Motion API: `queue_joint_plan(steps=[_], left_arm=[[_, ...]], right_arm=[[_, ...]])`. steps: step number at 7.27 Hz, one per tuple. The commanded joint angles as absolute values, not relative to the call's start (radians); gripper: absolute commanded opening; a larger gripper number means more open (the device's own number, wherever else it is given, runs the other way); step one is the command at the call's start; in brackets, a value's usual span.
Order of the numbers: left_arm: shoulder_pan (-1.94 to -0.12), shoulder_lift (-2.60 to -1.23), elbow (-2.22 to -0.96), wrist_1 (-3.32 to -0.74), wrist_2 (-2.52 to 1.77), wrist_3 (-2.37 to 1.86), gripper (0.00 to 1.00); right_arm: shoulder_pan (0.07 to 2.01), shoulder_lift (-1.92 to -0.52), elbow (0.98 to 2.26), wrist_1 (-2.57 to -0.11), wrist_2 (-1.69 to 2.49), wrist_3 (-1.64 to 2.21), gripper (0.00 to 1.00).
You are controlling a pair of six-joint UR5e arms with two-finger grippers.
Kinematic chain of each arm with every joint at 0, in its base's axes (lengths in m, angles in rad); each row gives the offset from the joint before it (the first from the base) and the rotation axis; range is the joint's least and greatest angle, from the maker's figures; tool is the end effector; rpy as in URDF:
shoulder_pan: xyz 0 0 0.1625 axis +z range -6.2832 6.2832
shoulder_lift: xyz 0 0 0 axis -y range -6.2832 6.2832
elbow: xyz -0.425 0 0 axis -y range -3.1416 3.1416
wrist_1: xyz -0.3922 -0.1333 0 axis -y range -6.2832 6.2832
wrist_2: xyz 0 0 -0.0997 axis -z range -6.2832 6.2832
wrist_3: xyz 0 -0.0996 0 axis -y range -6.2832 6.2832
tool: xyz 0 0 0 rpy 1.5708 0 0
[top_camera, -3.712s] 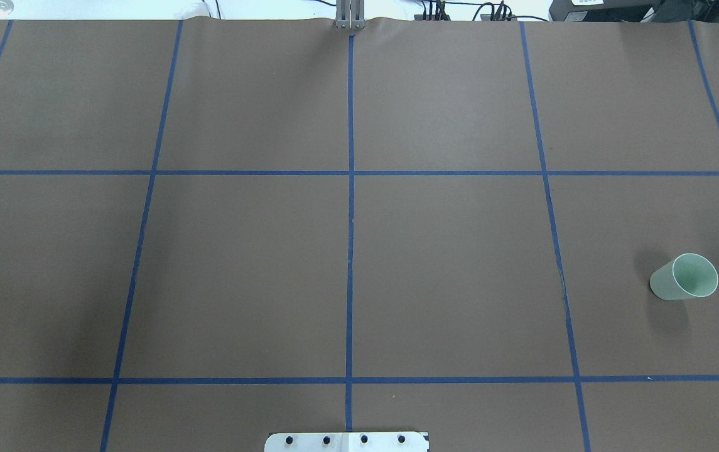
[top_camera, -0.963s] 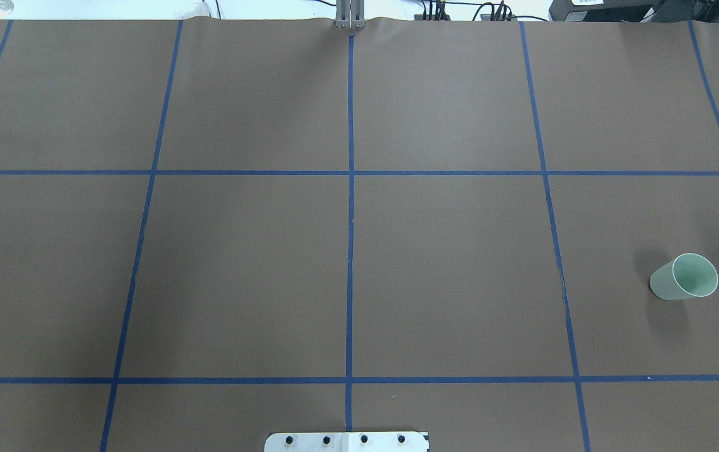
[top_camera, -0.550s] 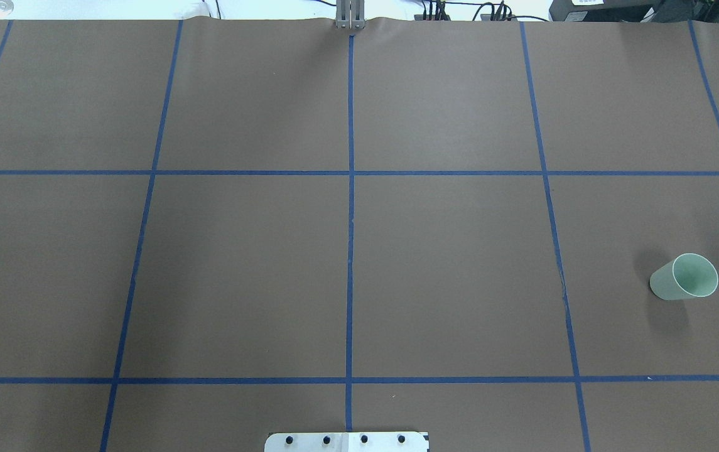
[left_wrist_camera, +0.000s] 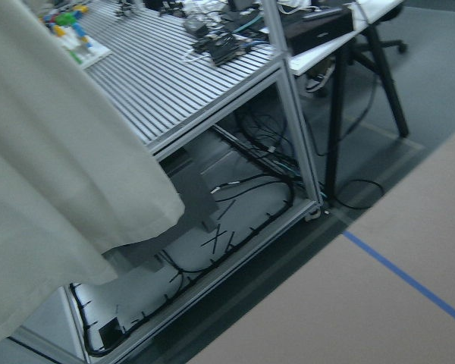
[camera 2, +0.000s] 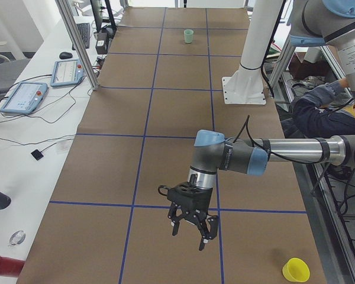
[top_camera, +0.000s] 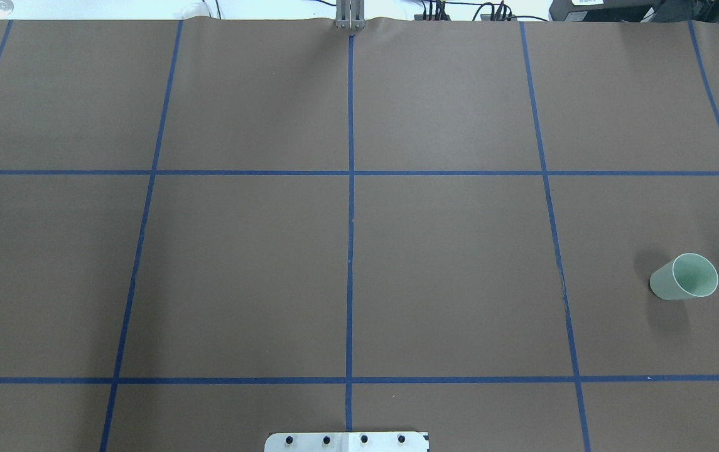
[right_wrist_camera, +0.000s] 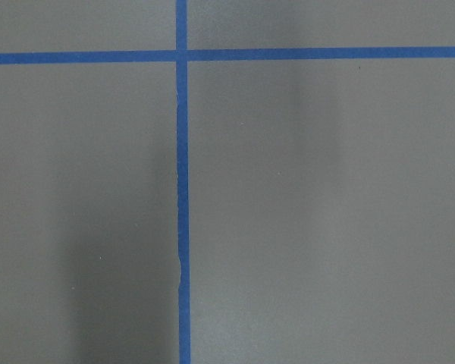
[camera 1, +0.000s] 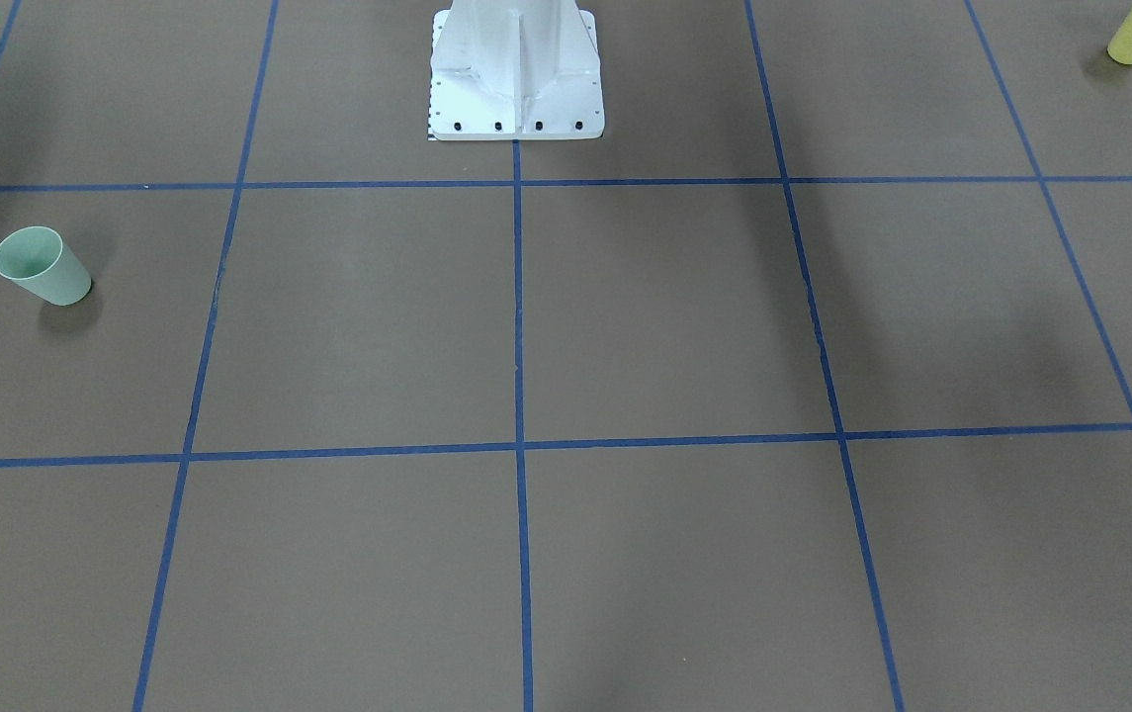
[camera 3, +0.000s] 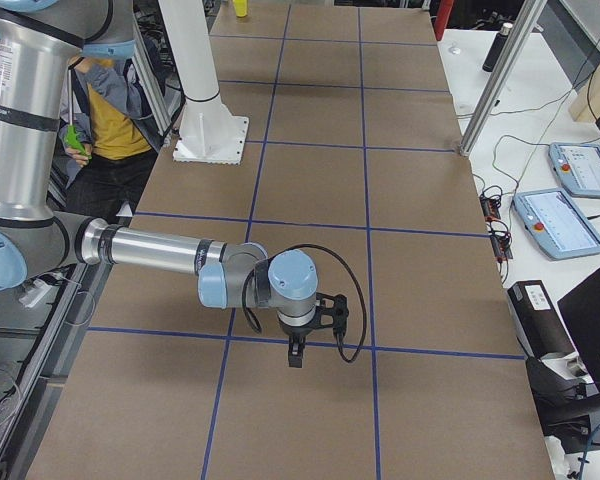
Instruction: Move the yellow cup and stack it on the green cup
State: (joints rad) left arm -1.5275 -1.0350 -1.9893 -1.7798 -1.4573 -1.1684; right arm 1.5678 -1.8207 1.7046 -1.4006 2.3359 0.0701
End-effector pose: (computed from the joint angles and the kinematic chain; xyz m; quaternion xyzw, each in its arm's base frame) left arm -0.1323 -0.2869 0.6633 0.0699 -0.0205 -0.5341 0.8423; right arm 0.0632 -0.3881 0.6861 0.0114 -0.3738 0.0210 0.9272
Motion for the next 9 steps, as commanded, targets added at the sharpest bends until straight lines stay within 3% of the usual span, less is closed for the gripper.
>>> queue_joint_plan(steps=[1,5,9], left_arm=[[-1.526,-0.924,-1.988,-1.775,-1.424,-1.309,1.0],[-1.442,-0.905,-1.988,-1.608,-1.353,-1.53,1.0],[-1.288,-1.151,-1.98,-1.097,-1.359,-1.772,1.0]], right_arm=[[1.568,-1.822,1.697,-1.402,2.338,0.063,1.0],[1.568,-1.838,1.697,-1.399,2.349,0.063,1.0],[1.568,-1.839,1.697,-1.399,2.349,0.063,1.0]])
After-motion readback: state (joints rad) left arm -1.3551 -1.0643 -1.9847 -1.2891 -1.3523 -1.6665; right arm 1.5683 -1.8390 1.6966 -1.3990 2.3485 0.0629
